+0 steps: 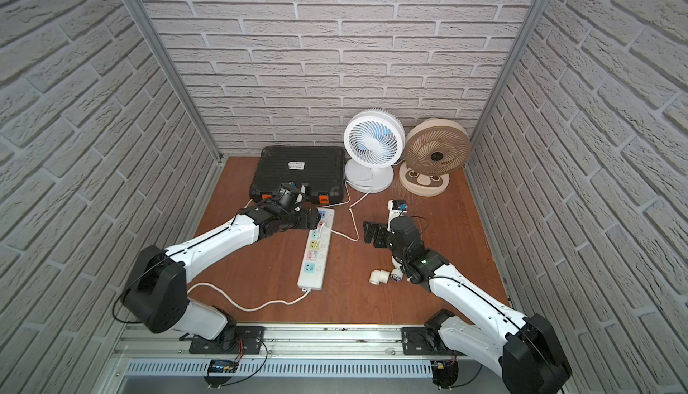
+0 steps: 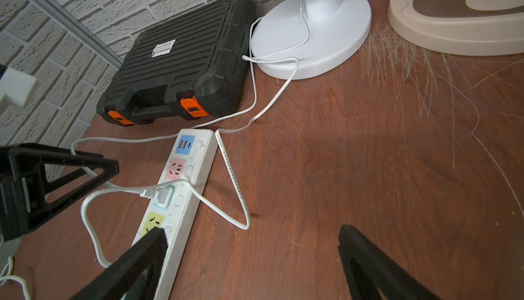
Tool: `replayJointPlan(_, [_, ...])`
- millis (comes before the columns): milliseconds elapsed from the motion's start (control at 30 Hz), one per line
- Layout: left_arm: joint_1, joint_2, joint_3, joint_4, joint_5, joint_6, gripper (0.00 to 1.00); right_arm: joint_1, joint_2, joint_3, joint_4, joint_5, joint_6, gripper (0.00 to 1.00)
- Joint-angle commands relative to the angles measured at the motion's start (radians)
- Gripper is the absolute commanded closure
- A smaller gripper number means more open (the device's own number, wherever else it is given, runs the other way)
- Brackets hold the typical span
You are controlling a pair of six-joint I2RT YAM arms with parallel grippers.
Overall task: Unplug the desk fan from the power strip
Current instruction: Remove the plug from the socket.
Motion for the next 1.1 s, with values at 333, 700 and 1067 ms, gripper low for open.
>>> replayJointPlan(333, [0.006, 0.257, 0.457, -0.305, 0.030, 0.212, 0.02, 0.056, -0.052, 0.020, -0.058, 0.046, 0.000, 0.02])
replayJointPlan(700, [0.011, 0.550, 0.693, -0.432, 0.083, 0.229, 0.02, 0.073, -0.117, 0.000, -0.110, 0.024, 0.035, 0.02])
replayJointPlan(1067, [0.009, 0.662, 0.653, -0.393, 0.116, 0.132, 0.02, 0.145, -0.068, 0.016, -0.100, 0.053, 0.046, 0.02])
